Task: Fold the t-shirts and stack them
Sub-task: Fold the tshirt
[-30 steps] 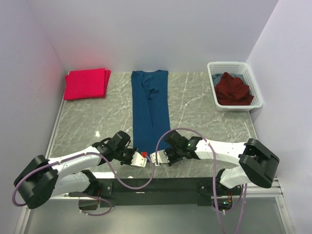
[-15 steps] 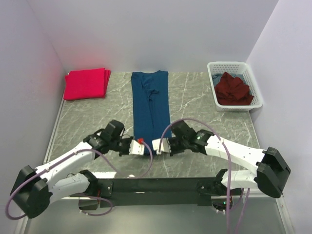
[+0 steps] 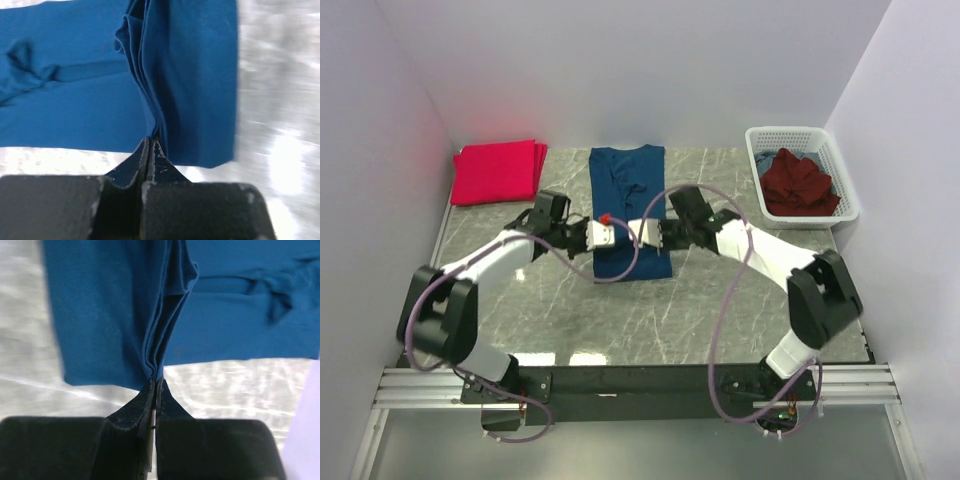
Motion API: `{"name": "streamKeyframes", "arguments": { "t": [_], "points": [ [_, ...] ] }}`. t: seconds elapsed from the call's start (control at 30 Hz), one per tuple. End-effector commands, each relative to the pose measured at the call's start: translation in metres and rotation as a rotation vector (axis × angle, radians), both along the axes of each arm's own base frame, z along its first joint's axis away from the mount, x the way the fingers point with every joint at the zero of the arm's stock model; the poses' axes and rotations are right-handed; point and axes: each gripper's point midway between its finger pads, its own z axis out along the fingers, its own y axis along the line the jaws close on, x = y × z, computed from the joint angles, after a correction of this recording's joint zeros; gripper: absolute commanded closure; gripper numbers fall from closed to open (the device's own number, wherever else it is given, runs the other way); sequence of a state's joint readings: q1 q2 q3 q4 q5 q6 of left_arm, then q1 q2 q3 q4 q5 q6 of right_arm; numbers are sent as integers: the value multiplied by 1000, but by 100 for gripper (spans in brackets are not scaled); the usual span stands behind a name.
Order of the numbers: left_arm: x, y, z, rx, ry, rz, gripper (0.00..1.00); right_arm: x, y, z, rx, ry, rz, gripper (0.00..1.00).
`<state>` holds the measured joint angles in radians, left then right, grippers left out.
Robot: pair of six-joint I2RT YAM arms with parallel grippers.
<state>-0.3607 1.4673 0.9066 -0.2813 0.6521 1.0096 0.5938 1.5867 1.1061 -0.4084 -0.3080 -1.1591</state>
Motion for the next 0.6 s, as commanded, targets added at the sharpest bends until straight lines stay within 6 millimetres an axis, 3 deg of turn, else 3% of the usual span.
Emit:
{"name": "streamKeyframes", "arguments": {
  "t": [0.0,0.27,0.5,0.53,0.57],
  "points": [
    [45,-6,22,-45,-113,-28,100,53,10,26,35,-116,15,100],
    [131,-1,8,-49,-148,48,100,115,14,13,17,-136,-6,100],
    [175,4,-8,-37,-154,116,100,159,13,-5,-15,-177,-60,100],
    [181,6,-10,-27,-174,131,98,164,12,-5,-10,-184,-77,86],
    [185,7,-10,-27,-192,142,91,171,13,-1,0,-210,-92,70]
  ]
}}
